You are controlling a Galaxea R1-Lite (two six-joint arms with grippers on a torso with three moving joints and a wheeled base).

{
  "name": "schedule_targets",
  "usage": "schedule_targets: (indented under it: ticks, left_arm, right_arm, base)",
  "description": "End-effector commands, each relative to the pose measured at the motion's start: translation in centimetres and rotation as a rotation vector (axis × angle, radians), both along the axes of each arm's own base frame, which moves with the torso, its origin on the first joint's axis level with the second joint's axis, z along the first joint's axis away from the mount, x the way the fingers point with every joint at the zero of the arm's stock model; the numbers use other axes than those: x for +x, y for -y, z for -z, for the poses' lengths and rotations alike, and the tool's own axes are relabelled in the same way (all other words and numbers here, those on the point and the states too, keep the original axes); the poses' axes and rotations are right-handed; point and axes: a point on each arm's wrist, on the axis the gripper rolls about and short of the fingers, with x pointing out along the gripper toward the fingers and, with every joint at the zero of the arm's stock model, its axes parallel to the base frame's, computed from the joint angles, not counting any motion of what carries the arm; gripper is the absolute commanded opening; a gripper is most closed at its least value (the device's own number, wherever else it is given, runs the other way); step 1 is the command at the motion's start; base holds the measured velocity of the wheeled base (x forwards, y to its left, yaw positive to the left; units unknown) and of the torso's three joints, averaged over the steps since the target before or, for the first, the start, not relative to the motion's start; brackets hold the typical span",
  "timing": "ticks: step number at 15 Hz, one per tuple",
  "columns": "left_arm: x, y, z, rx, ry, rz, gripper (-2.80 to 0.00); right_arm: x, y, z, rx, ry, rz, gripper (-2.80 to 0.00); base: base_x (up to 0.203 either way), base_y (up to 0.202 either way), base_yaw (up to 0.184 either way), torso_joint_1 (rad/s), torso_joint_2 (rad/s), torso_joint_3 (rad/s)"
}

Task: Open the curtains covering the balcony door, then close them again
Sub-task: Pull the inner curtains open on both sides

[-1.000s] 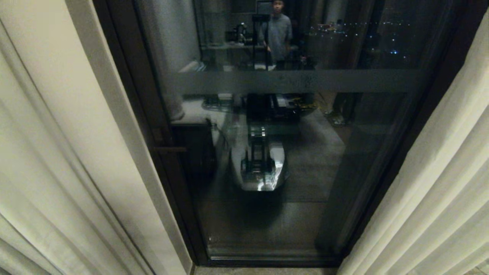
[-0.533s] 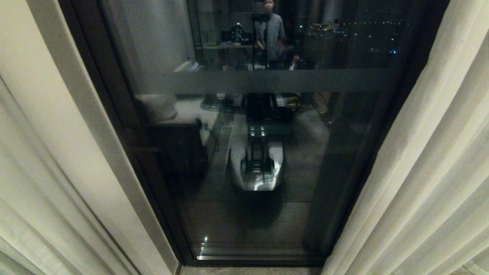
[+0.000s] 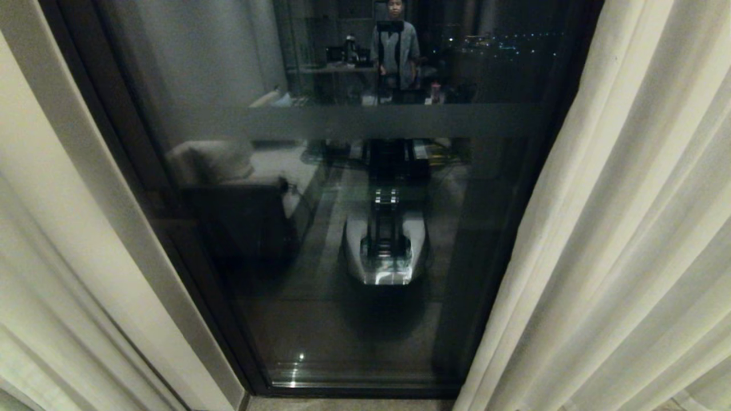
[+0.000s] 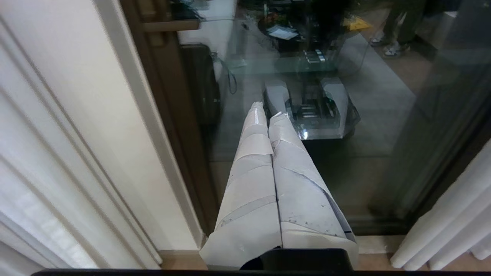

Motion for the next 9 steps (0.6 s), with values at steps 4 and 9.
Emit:
schedule_targets:
  ticks: [4, 9]
  left_arm:
    - [-0.01, 0.0, 0.0, 0.001, 0.003, 0.0, -2.8]
    - [0.0, 0.0, 0.02, 0.001, 0.003, 0.0, -2.8]
  right_arm:
    - [0.0, 0.0, -0.01, -0.001, 0.002, -0.001, -2.8]
    - [0.0, 0.0, 0.0, -0.001, 0.0, -0.001, -2.8]
  base:
    - [0.0, -0.19, 0.002, 0.0, 0.0, 0.004]
    - [0.0, -0.191, 0.003, 0.003, 0.0, 0.0]
